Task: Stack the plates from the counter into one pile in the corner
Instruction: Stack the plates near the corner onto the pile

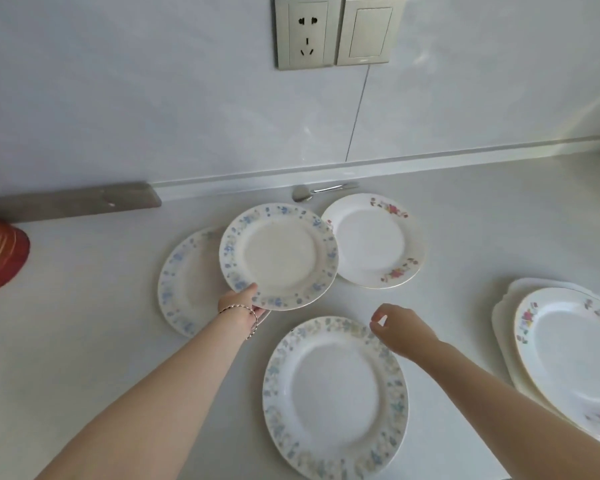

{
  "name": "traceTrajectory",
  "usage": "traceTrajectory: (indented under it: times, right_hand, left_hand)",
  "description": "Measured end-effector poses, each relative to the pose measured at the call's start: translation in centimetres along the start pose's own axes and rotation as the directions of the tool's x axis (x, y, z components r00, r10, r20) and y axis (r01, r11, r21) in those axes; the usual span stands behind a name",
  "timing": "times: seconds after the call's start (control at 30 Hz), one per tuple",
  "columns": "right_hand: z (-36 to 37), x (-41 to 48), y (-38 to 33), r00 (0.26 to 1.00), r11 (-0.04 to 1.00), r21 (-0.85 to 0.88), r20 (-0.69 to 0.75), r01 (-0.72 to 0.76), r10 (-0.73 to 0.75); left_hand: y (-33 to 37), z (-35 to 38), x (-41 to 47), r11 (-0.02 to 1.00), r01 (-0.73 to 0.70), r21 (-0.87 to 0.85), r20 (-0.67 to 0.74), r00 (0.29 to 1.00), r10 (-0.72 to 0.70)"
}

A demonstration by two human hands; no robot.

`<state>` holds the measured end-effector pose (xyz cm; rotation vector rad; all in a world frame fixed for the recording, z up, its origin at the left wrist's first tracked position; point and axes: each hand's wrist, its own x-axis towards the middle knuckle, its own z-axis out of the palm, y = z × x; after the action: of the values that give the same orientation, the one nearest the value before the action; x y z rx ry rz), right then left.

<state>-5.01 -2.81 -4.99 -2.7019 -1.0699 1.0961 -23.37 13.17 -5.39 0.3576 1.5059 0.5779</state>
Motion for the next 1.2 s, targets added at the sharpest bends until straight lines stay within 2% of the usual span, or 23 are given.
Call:
traceTrajectory:
  times: [0.17,0.27,0.43,0.73,0.97,1.2]
  right_hand:
    - [-0.1,-0.9,1.7,0.996,0.996,0.03,-0.04,-0.078,0.079]
    - [-0.7,-1.8,3.8,0.991,0.992,0.054,-0.061,-0.116,0.119]
    - [-2.8,-3.6,9.3,0.979,0.978,0.151,-0.123,-0.141,0.16]
    - [-6.2,-8.0,25.7,0.898,0.902,0.336,-0.25,-0.271,0.363]
    - [-7.5,-10.7,37.4,0.873,0.854,0.423,-0.237,-0.303,0.427]
    - [-7.7,-11.2,42.1,0.87,0.827,0.447,-0.183,-0.341,0.458]
  left_hand:
    - [0.2,0.0,0.3,0.999,0.012,0.046,-0.004,1.0,-0.012]
    - [0.0,0.2,-0.3,0.995,-0.04,0.087,0.036,0.999,0.037]
    - [-2.0,2.7,-3.5,0.976,-0.146,0.164,0.206,0.972,0.111]
    - [-11.7,13.3,-13.3,0.947,-0.169,0.275,0.462,0.887,0.024]
    - [-21.1,20.8,-18.3,0.894,-0.165,0.416,0.48,0.875,-0.062]
    - [-26.0,24.4,-19.3,0.855,-0.081,0.512,0.422,0.891,-0.169]
